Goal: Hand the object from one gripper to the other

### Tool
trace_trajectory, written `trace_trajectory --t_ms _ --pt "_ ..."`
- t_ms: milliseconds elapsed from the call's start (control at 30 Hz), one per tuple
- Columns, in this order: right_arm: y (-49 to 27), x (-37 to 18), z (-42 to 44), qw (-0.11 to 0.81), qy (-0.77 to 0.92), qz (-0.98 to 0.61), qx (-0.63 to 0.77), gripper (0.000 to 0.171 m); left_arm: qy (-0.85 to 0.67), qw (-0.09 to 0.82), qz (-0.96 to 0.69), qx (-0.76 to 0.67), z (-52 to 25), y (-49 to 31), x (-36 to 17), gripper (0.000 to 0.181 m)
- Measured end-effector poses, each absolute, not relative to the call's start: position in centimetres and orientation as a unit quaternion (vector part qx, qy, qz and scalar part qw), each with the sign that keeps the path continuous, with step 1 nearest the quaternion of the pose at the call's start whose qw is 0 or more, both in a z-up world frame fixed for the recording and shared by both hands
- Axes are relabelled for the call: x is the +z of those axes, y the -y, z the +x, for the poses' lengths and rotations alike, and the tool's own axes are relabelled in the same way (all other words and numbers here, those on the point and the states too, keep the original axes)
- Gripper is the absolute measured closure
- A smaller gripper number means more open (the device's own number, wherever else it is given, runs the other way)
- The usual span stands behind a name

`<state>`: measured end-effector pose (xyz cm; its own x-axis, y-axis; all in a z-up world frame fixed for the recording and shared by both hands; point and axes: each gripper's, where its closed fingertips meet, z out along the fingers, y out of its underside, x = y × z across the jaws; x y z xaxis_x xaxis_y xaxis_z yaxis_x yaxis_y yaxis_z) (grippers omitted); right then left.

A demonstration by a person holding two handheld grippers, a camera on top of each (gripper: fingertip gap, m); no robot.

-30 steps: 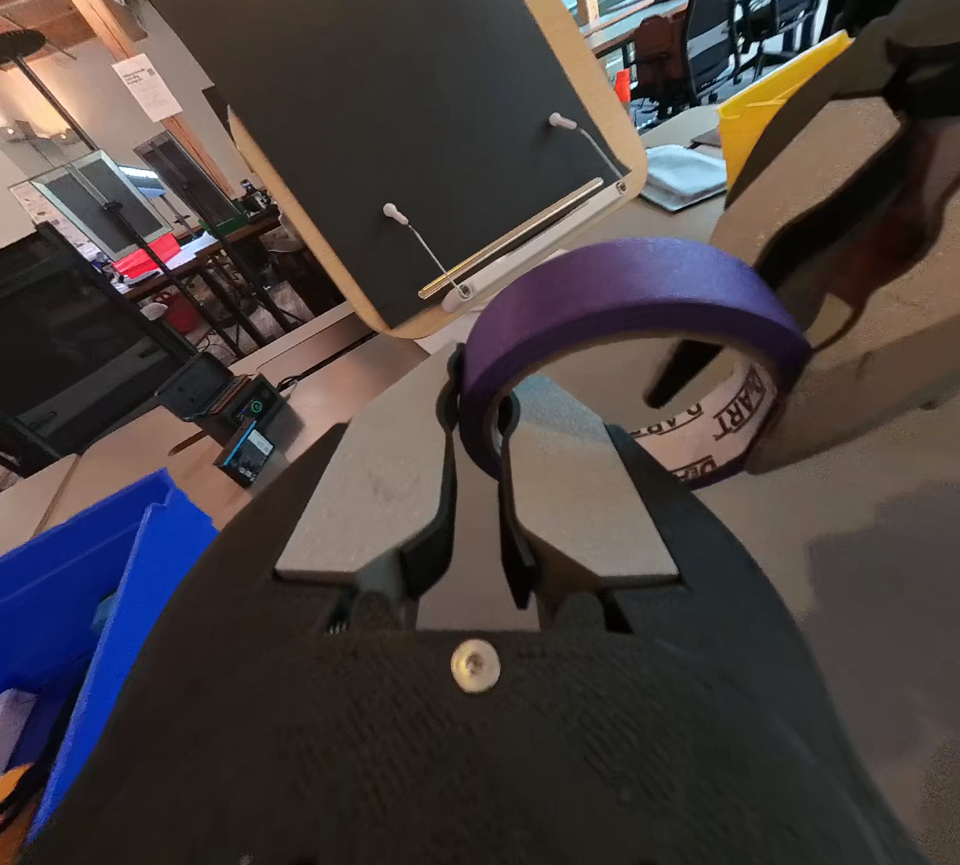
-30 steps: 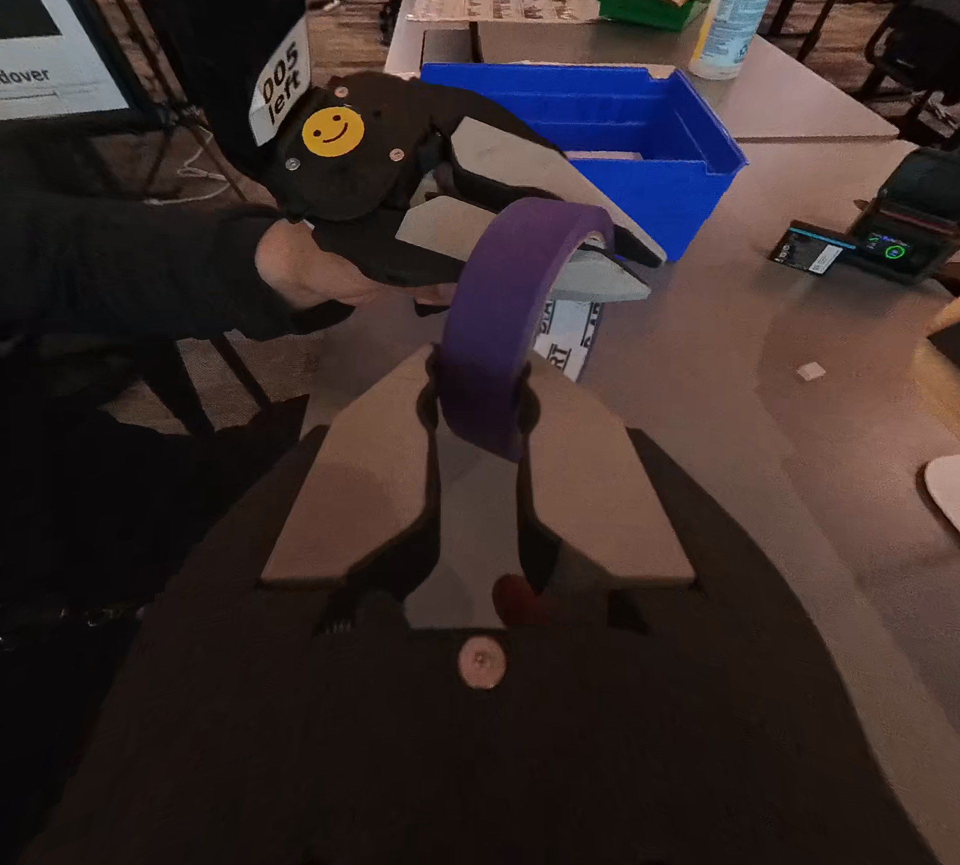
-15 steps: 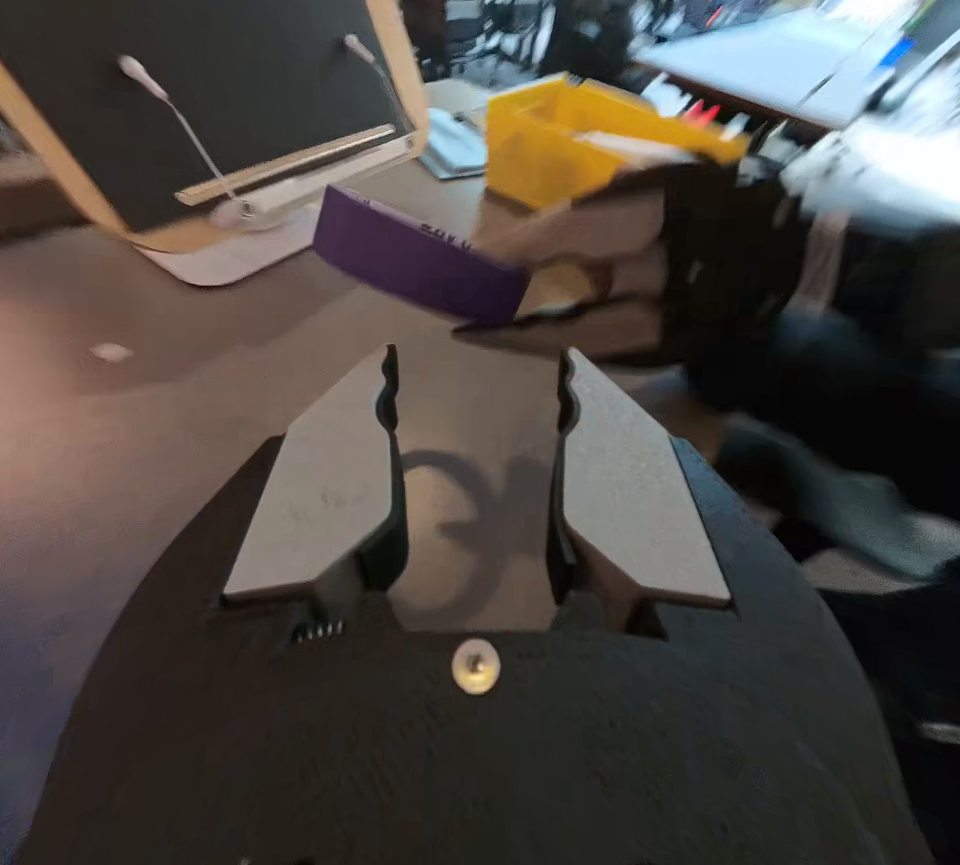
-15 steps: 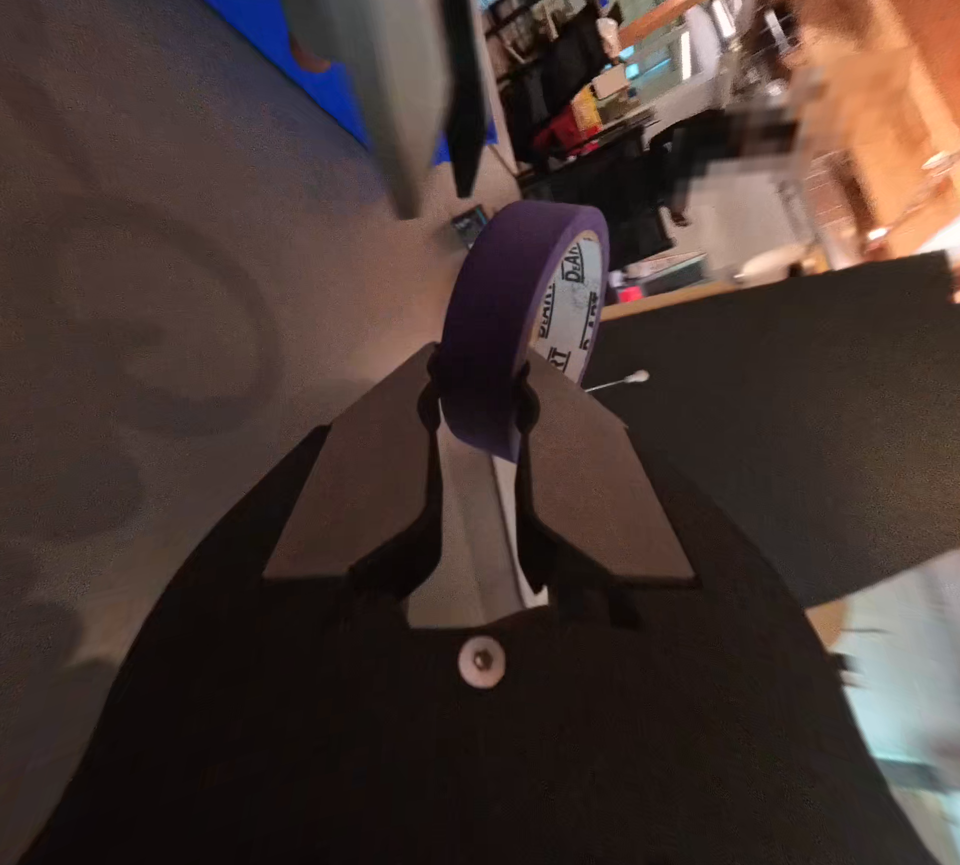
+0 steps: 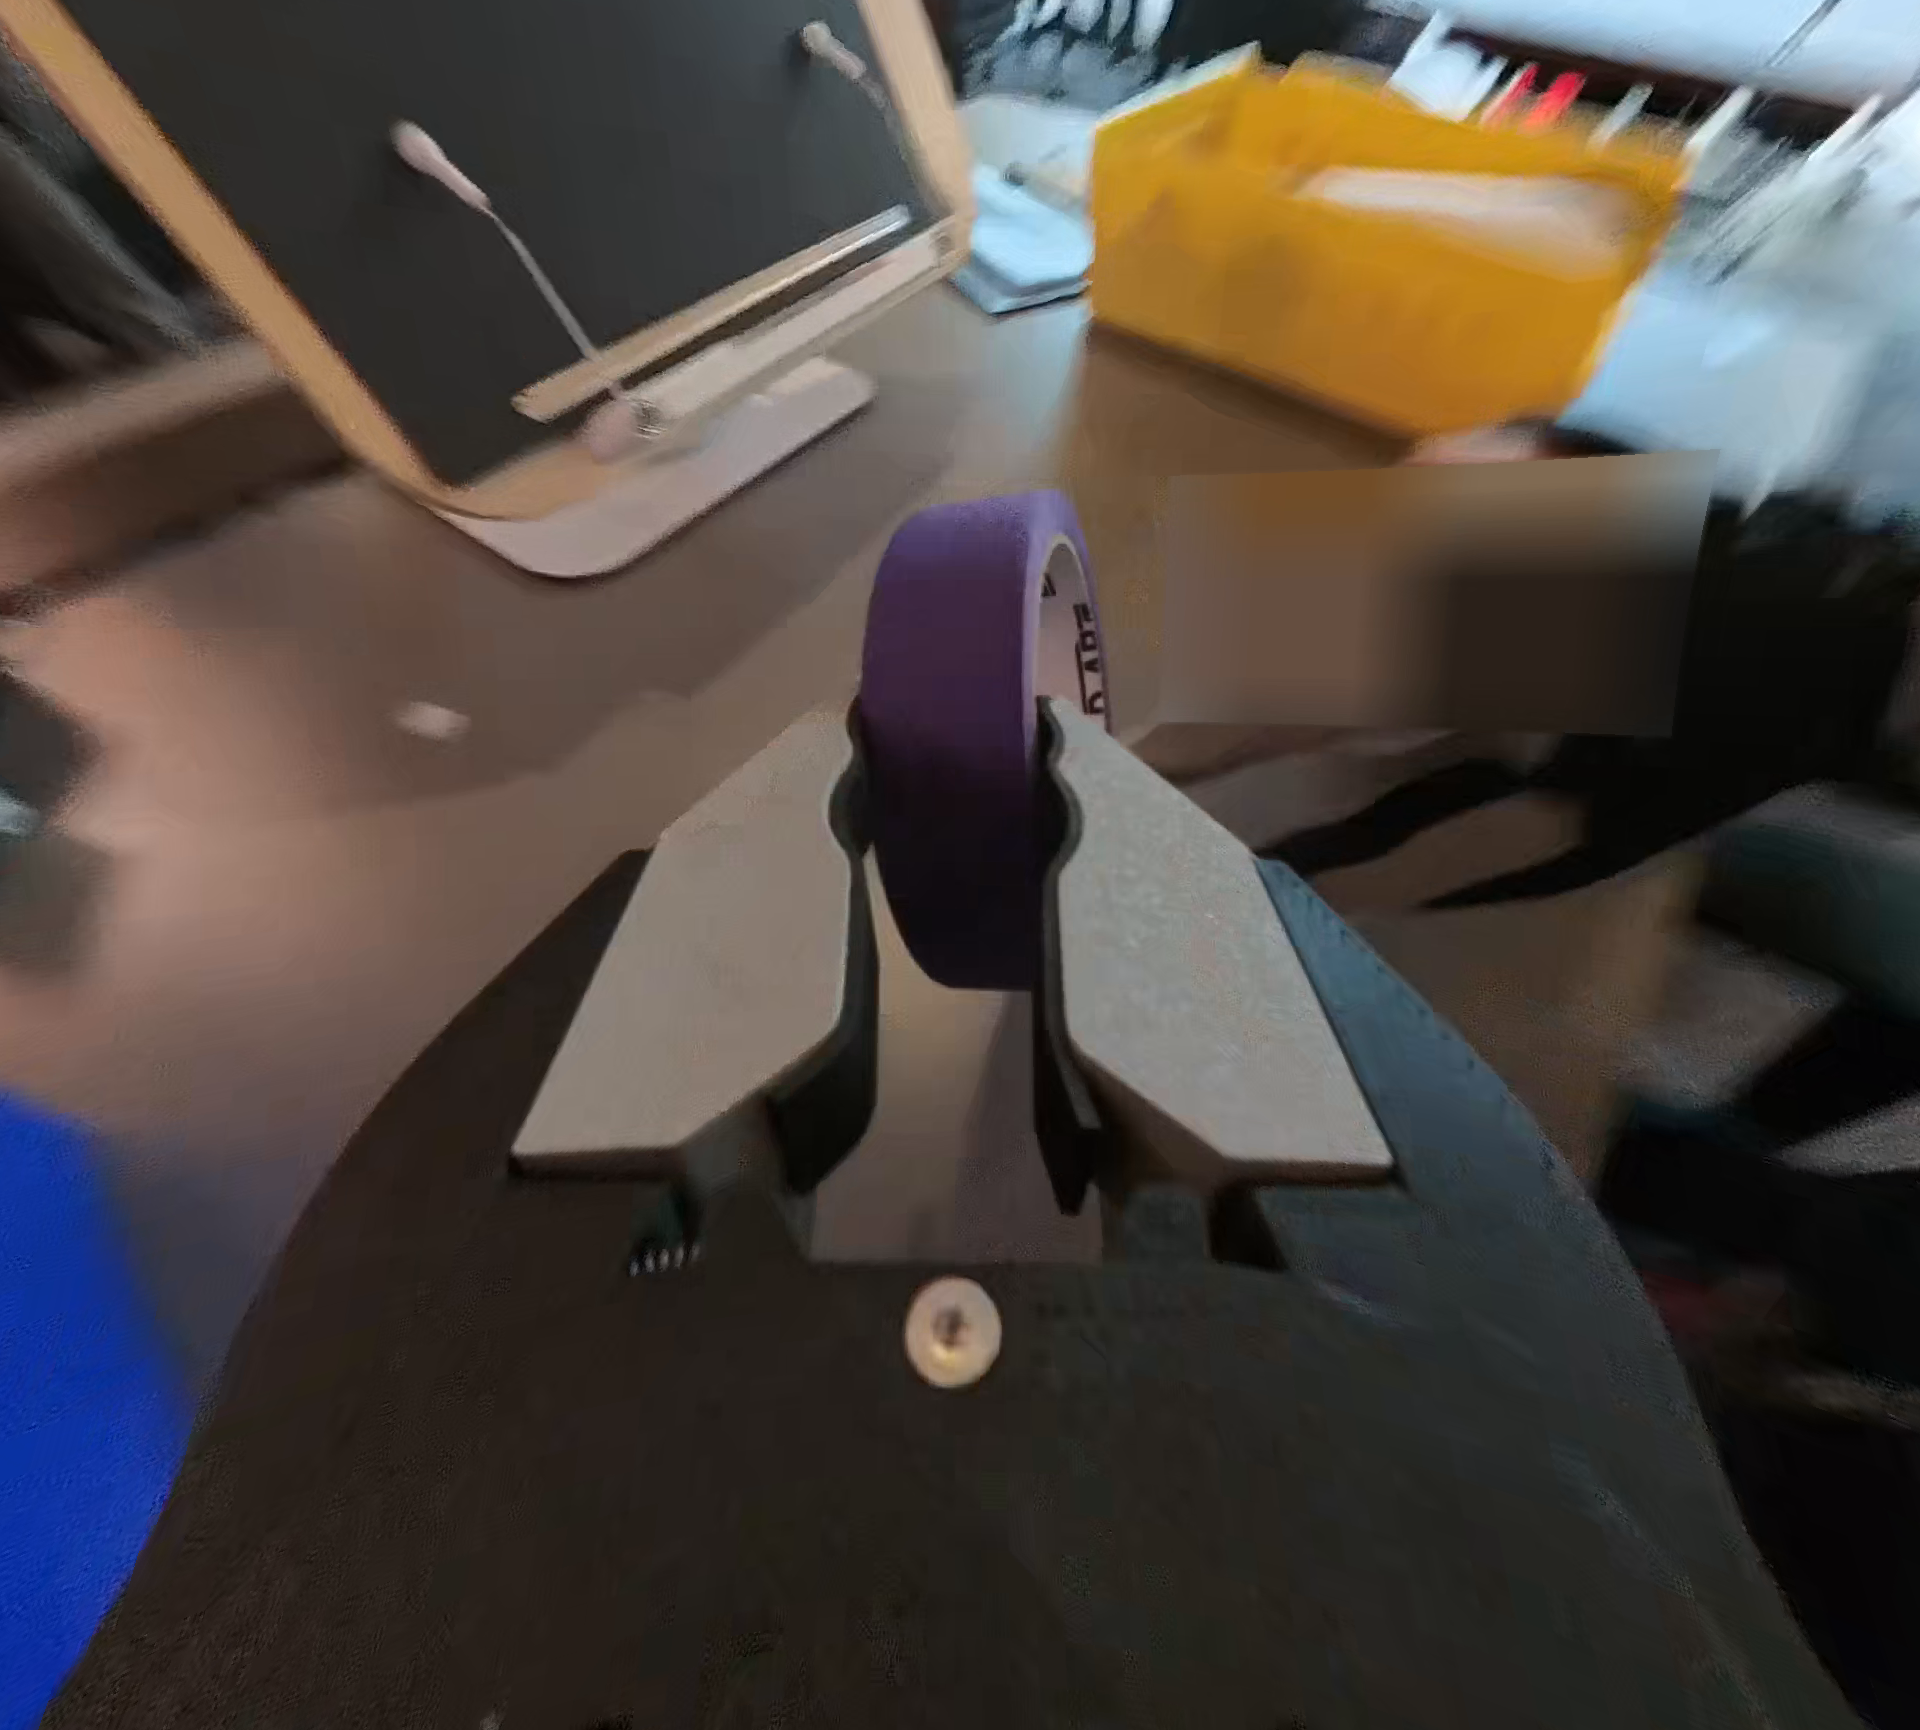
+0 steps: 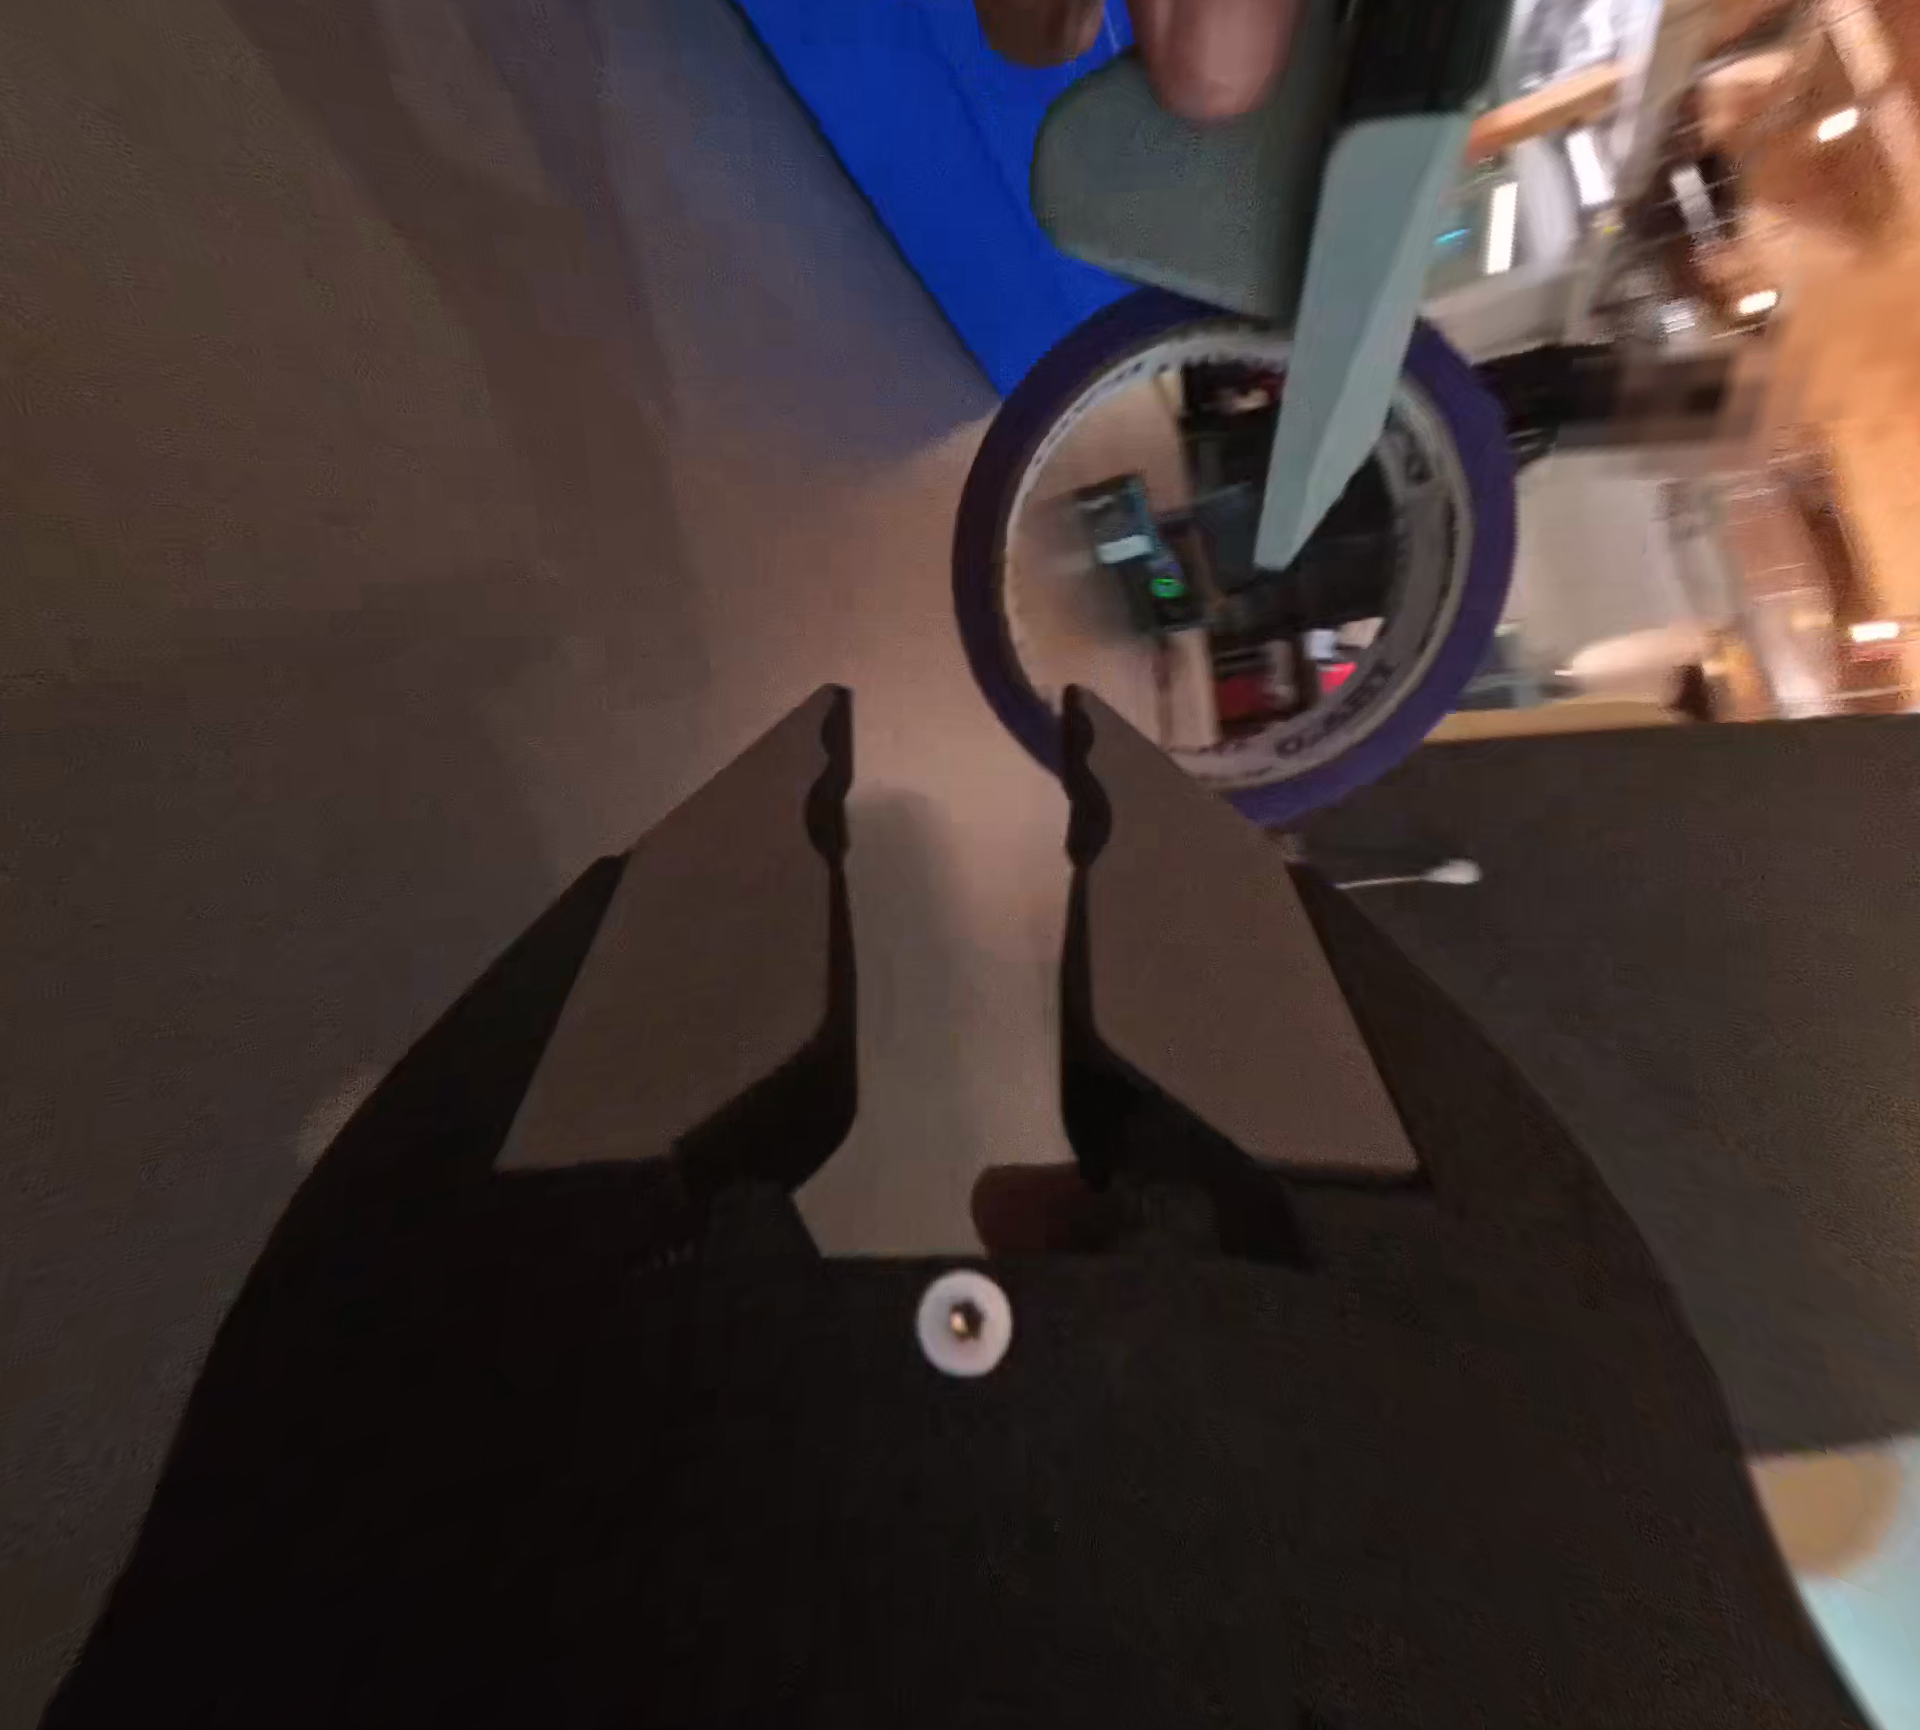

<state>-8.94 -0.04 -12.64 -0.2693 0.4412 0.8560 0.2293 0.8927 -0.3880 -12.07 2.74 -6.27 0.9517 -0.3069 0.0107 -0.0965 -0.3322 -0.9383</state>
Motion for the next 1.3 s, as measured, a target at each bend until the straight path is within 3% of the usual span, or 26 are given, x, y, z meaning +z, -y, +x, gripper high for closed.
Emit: trace_trajectory --t_ms 67,233,267,367,400,433,567,600,667,867,1000,1133,1300 --pt "-0.7 -13.3 -8.2 0.49 0.799 -0.293 0.188 0.131 -0.198 0.551 -0.81 0.022 -13.0 -2.6 -6.4 0.154" --pt "-2.7 -9.0 -7.5 0.421 0.709 -0.395 0.405 0.081 -0.416 0.522 -0.724 0.173 -9.3 -0.9 -5.8 0.155" --pt "-1.7 -8.3 -7.1 0.396 0.704 -0.378 0.452 0.08 -0.433 0.536 -0.709 0.152 -7.9 -0.4 -5.5 0.154" --pt "0.6 -8.2 -6.2 0.354 0.721 -0.334 0.493 0.103 -0.445 0.586 -0.675 0.055 -4.4 0.8 -4.5 0.154" --pt "1.7 -8.4 -5.7 0.334 0.736 -0.312 0.499 0.116 -0.441 0.595 -0.671 0.033 -3.8 1.0 -4.4 0.154" --pt "2.8 -8.6 -4.9 0.311 0.752 -0.288 0.505 0.144 -0.43 0.598 -0.676 0.02 -3.7 0.9 -4.5 0.155" --pt "0.9 -7.4 -5.8 0.392 0.735 -0.301 0.465 0.146 -0.331 0.586 -0.74 0.001 -6.4 -0.2 -6.0 0.154" --pt "-0.2 -7.1 -6.1 0.422 0.728 -0.314 0.44 0.146 -0.293 0.58 -0.76 0.003 -7.5 -0.5 -6.5 0.142" --pt "-2.5 -6.7 -6.6 0.513 0.711 -0.323 0.356 0.146 -0.2 0.588 -0.783 -0.019 -9.6 -0.5 -6.7 0.142" --pt "-3.2 -7.1 -7.5 0.694 0.694 -0.189 0.036 0.146 -0.014 0.557 -0.726 -0.404 -8.5 0.9 -5.2 0.108" --pt "-0.3 -6.9 -8.1 0.742 0.662 -0.091 -0.053 0.146 0.02 0.538 -0.723 -0.434 -9.0 -0.2 -6.3 0.126" --pt "0.5 -7.4 -8.4 0.745 0.659 -0.072 -0.077 0.146 -0.012 0.547 -0.733 -0.404 -9.0 -0.7 -6.5 0.132" --pt "1.0 -11.0 -8.8 0.664 0.739 -0.111 0.024 0.137 -0.072 0.573 -0.754 -0.313 -9.4 -0.9 -5.8 0.148"
